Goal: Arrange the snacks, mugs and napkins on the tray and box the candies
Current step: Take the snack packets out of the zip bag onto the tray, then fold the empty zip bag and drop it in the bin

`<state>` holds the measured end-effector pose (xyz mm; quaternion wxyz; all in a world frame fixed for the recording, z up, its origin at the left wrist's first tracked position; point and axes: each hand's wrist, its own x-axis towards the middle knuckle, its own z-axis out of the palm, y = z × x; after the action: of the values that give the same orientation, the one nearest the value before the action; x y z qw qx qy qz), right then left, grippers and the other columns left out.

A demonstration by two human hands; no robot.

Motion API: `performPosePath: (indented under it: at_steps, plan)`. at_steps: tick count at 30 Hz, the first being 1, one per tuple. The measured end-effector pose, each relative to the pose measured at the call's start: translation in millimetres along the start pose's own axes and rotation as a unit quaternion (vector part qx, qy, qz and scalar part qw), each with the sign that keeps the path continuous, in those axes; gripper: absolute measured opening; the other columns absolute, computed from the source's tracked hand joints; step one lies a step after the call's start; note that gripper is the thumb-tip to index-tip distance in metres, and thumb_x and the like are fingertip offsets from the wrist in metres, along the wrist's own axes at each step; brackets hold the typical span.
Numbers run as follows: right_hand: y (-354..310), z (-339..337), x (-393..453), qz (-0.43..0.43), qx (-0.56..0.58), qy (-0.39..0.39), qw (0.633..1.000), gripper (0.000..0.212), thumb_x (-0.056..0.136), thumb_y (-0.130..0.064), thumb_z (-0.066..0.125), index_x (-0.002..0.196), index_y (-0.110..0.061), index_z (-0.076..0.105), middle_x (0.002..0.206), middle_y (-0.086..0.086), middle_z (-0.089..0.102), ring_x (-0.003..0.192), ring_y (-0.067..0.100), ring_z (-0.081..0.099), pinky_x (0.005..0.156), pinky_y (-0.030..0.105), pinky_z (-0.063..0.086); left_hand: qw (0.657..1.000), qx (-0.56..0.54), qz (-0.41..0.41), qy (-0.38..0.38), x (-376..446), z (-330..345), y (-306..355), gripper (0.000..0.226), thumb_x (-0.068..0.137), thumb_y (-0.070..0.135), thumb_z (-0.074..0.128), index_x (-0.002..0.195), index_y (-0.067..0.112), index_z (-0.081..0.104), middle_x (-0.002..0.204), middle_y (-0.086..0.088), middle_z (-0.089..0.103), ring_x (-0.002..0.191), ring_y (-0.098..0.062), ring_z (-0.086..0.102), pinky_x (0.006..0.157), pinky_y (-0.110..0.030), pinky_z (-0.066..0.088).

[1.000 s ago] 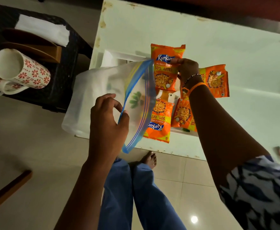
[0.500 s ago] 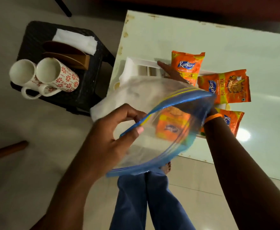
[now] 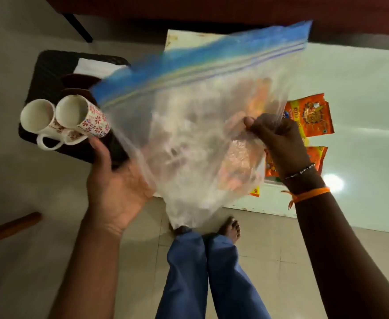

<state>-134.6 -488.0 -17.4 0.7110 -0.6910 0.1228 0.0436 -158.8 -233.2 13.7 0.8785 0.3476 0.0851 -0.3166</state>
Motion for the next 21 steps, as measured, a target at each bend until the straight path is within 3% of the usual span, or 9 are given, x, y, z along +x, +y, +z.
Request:
performPosePath:
  at_steps: [3,4,8,9,12,14,16,18,21]
  plan:
    - [10.8,-2.8,-18.4,0.023,-0.018,0.078,0.997,0.029,0.086,-0.008,0.059,0.057,-0.011,0.057,0.043,-0.012,0.064,0.042,-0.001,0.057,0.050,0.009,0.047,0.989,0.110,-0.079,0.053,0.5,3.6,-21.2,0.093,0.054,0.078,0.061,0.127,0.021,0.056,0.132,-0.007,0.058,0.124,-0.028,0.053,0.105,-0.051,0.039]
    - [15.4,-4.7,-23.3,0.036,-0.027,0.089,0.995,0.029,0.086,-0.010,0.059,0.057,-0.010,0.057,0.042,-0.011,0.064,0.039,-0.001,0.057,0.048,0.010,0.046,0.980,0.166,-0.083,0.074,3.8,6.1,-26.9,0.086,0.050,0.075,0.066,0.121,0.026,0.061,0.127,-0.004,0.063,0.118,-0.026,0.057,0.101,-0.048,0.045]
    - [21.8,-10.8,-40.3,0.073,-0.059,0.144,0.985,0.024,0.088,-0.017,0.057,0.064,-0.015,0.056,0.038,-0.013,0.061,0.034,0.000,0.055,0.040,0.009,0.042,0.927,0.325,-0.023,0.184,22.2,9.2,-41.1,0.023,0.073,0.039,0.063,0.082,0.019,0.071,0.080,0.006,0.076,0.082,-0.009,0.070,0.088,-0.029,0.052]
    - [23.1,-13.6,-43.2,0.071,-0.070,0.169,0.981,0.021,0.089,-0.016,0.056,0.067,-0.015,0.054,0.037,-0.013,0.059,0.032,0.000,0.053,0.038,0.008,0.040,0.920,0.329,-0.008,0.211,27.2,10.3,-41.4,0.018,0.079,0.031,0.059,0.072,0.018,0.070,0.069,0.006,0.074,0.072,-0.006,0.069,0.078,-0.022,0.053]
    - [27.8,-22.6,-49.8,0.053,-0.099,0.260,0.959,0.008,0.089,-0.011,0.055,0.092,-0.012,0.047,0.035,-0.005,0.052,0.026,0.002,0.045,0.032,0.009,0.033,0.901,0.332,0.030,0.278,39.8,10.3,-43.9,0.039,0.091,0.021,0.050,0.055,0.017,0.065,0.046,0.006,0.064,0.049,-0.001,0.061,0.057,-0.012,0.050]
    - [27.7,-25.4,-54.9,0.039,-0.094,0.274,0.956,0.020,0.090,-0.005,0.050,0.101,-0.016,0.037,0.051,0.000,0.051,0.027,0.003,0.042,0.032,0.010,0.032,0.885,0.343,0.053,0.310,46.6,12.9,-50.4,0.029,0.093,0.022,0.049,0.069,0.013,0.061,0.040,0.007,0.061,0.043,0.000,0.057,0.051,-0.012,0.048]
    - [25.2,-30.8,-59.5,0.019,-0.095,0.250,0.963,0.031,0.088,0.005,0.042,0.105,-0.020,0.034,0.066,0.005,0.054,0.034,0.002,0.046,0.034,0.012,0.036,0.874,0.355,0.082,0.320,50.6,14.9,-56.4,0.014,0.093,0.020,0.049,0.097,0.008,0.055,0.043,0.006,0.061,0.044,0.000,0.056,0.052,-0.015,0.048]
    - [21.5,-40.5,-63.6,0.009,-0.107,0.213,0.971,0.042,0.083,0.016,0.035,0.105,-0.019,0.044,0.081,0.005,0.057,0.050,-0.001,0.053,0.044,0.013,0.043,0.876,0.355,0.126,0.301,49.9,12.9,-55.7,0.025,0.093,0.010,0.049,0.116,0.016,0.042,0.059,0.003,0.063,0.050,-0.001,0.058,0.056,-0.016,0.050]
    - [16.3,-58.8,-75.5,0.027,-0.156,0.147,0.976,0.049,0.082,0.018,0.037,0.104,-0.019,0.060,0.094,0.011,0.059,0.082,0.014,0.057,0.073,0.020,0.050,0.880,0.419,0.135,0.176,47.6,9.1,-47.8,0.050,0.089,-0.007,0.041,0.117,0.034,0.044,0.085,-0.002,0.060,0.071,-0.008,0.061,0.066,-0.017,0.052]
